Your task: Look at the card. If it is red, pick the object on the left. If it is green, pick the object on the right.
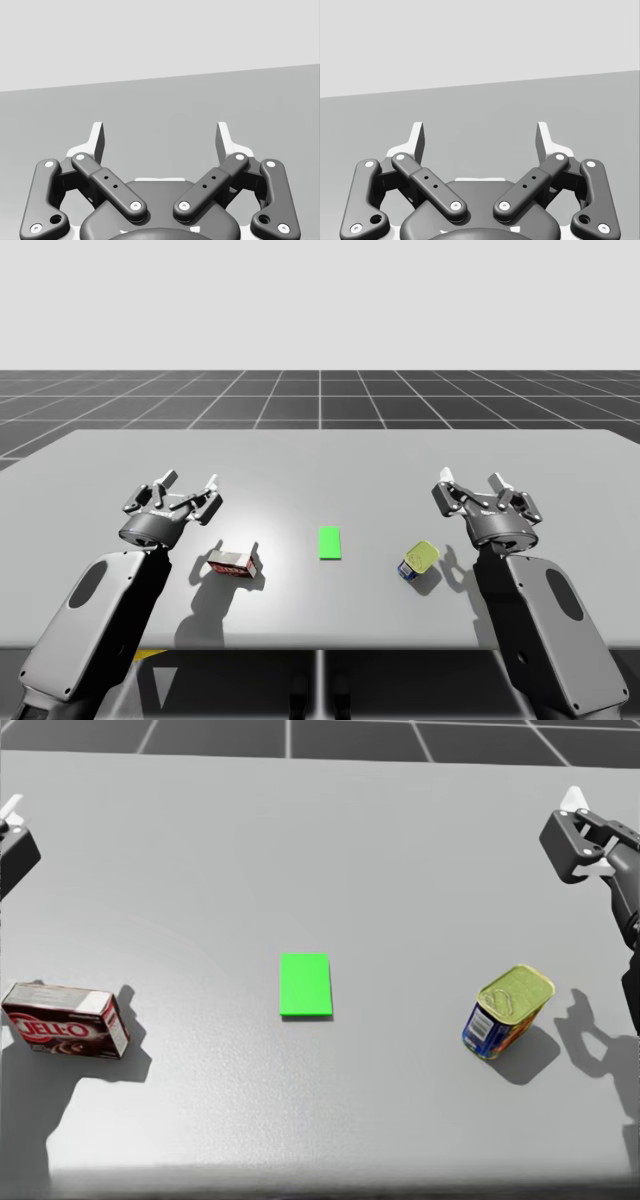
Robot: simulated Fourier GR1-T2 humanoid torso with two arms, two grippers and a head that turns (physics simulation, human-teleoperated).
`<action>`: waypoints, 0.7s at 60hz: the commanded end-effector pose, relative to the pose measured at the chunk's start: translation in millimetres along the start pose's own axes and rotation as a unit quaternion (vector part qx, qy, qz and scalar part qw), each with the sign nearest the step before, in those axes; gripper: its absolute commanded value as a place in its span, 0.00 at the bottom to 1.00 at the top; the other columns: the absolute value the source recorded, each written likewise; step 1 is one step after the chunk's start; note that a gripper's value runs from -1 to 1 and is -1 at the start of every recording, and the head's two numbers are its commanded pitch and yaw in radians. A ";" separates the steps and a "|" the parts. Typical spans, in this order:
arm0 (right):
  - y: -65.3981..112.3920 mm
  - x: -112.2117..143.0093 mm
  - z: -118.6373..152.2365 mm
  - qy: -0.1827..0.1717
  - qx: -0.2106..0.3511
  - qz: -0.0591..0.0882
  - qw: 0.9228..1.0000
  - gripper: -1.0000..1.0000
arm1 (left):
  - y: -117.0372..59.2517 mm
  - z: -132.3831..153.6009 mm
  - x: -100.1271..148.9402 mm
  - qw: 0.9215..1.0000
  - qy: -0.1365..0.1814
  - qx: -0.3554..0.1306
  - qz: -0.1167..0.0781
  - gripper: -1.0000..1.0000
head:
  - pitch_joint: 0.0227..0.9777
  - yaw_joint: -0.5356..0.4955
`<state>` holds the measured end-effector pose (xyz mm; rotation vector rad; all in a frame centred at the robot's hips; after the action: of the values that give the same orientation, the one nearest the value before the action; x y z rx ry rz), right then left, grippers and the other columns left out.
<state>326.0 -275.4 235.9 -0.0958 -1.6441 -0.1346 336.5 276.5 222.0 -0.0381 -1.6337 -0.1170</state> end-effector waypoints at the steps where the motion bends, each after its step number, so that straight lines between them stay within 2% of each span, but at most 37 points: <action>1: -0.7 0.7 -0.2 0.001 -0.001 -0.001 1.000 0.00 | 0.1 -0.3 -0.2 1.000 0.000 0.000 0.000 0.00 | 0.88 0.45; 26: -1.2 1.1 -0.4 0.001 -0.003 -0.001 1.000 0.00 | 0.1 -0.3 -0.2 1.000 0.000 0.000 0.000 0.00 | 0.89 0.44; 42: -2.5 1.5 -0.5 0.000 -0.003 -0.002 1.000 0.00 | -1.9 -1.6 -1.1 1.000 0.002 -0.004 -0.002 0.00 | 0.93 0.30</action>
<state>325.9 -277.1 237.2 -0.0968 -1.6434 -0.1419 336.9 276.3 221.8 -0.0390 -1.6316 -0.1224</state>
